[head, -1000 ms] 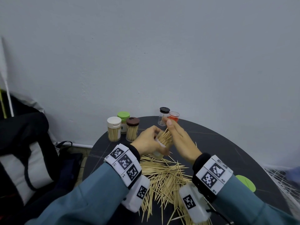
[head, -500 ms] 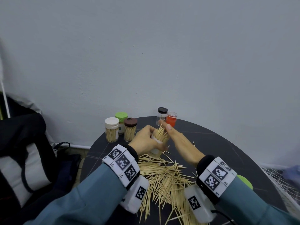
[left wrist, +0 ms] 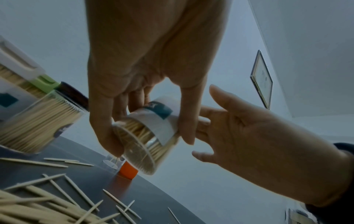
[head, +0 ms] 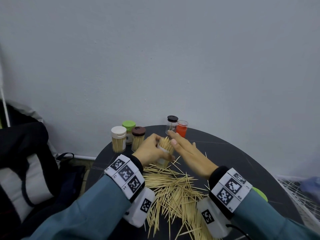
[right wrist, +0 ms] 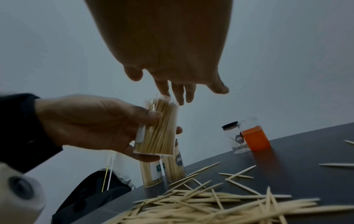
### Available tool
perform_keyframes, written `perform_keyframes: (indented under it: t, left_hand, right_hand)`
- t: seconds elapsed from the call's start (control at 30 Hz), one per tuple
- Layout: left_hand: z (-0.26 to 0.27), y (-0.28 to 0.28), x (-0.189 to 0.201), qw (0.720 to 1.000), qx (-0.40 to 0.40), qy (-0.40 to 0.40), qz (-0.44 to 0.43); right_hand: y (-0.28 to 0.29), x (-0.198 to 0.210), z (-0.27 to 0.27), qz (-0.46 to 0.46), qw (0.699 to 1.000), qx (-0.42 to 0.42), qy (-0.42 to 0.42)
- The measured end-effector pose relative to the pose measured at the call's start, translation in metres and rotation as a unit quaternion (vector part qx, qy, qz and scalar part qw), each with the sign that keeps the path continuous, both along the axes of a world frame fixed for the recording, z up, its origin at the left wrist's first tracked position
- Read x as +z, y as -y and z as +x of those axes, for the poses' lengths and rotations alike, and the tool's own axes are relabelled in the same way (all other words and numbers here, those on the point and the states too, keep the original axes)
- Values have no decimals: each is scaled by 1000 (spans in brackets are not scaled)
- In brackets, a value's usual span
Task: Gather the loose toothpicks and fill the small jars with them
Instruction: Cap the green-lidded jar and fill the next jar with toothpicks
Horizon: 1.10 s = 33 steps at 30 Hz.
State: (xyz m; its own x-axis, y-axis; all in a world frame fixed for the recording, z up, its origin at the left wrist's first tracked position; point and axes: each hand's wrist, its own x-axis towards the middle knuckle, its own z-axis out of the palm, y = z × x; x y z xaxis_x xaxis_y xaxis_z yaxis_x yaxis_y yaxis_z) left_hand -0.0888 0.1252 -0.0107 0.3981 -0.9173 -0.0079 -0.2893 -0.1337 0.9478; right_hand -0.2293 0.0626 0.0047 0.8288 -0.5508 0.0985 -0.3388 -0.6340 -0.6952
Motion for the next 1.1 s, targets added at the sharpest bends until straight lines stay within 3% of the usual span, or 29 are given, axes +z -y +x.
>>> perform_keyframes:
  t: [0.1, 0.2, 0.47, 0.77, 0.87, 0.97, 1.1]
  left_hand:
    - [0, -1, 1, 1000, -6, 3, 5]
    - [0, 0, 1, 1000, -16, 6, 6]
    - [-6, 2, -2, 999, -24, 29, -8]
    - [-29, 0, 13, 990, -123, 37, -53]
    - [-38, -1, 17, 985, -155, 39, -59]
    - [-49, 1, 15, 983, -174, 34, -55]
    - [-63, 3, 12, 980, -193, 42, -35]
  right_hand:
    - [-1, 2, 1, -14, 1000, 11, 1]
    - [-2, 1, 2, -27, 998, 37, -51]
    - [1, 0, -11, -30, 997, 38, -55]
    - [33, 11, -64, -49, 998, -49, -9]
    - [55, 8, -93, -88, 984, -74, -138]
    - [70, -1, -119, -107, 933, -93, -332]
    - [72, -11, -141, -71, 902, -105, -412]
